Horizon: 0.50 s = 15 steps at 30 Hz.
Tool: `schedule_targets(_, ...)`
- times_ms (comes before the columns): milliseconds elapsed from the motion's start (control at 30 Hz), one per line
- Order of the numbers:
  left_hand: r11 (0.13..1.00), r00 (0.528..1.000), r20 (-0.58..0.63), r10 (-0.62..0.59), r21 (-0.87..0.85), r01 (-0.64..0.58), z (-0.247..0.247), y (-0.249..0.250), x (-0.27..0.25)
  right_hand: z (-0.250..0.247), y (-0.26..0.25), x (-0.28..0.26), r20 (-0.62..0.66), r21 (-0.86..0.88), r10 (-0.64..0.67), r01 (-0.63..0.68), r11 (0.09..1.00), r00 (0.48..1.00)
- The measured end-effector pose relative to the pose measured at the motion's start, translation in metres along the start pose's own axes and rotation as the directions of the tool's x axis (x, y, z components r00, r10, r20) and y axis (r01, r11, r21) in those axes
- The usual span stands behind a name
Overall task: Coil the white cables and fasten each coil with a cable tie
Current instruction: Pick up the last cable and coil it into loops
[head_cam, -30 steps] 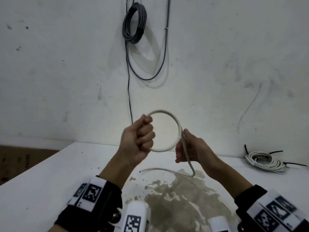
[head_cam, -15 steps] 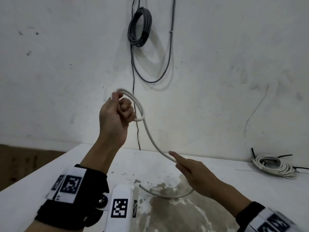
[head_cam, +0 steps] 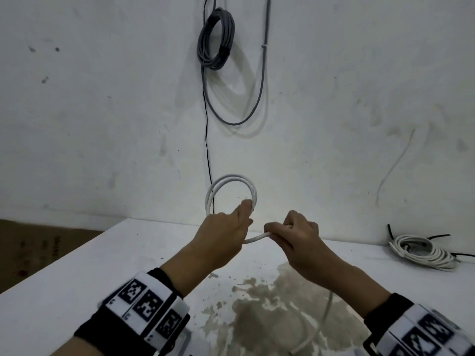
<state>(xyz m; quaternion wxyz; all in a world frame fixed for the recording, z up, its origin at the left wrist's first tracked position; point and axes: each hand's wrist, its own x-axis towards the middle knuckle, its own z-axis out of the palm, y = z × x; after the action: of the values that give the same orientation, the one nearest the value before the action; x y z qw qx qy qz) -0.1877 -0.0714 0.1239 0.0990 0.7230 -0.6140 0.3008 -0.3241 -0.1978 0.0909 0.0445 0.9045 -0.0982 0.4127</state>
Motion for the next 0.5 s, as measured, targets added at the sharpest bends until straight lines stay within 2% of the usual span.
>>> schedule_targets(233, 0.995, 0.999, 0.011, 0.044, -0.093, -0.043, 0.011, 0.007, -0.008, 0.002, 0.001, 0.0, -0.036, 0.105, 0.067, -0.062, 0.992, 0.997)
schedule_targets(367, 0.994, 0.996, -0.02, 0.087, -0.067, -0.088, 0.013, 0.011, -0.008, 0.003, -0.004, -0.001, -0.008, 0.14, 0.09, -0.088, 0.986, 0.996)
schedule_targets(500, 0.994, 0.996, 0.002, 0.086, -0.071, -0.085, 0.01, 0.014, -0.008, 0.001, -0.003, 0.004, -0.056, 0.153, 0.101, -0.092, 0.984, 0.993)
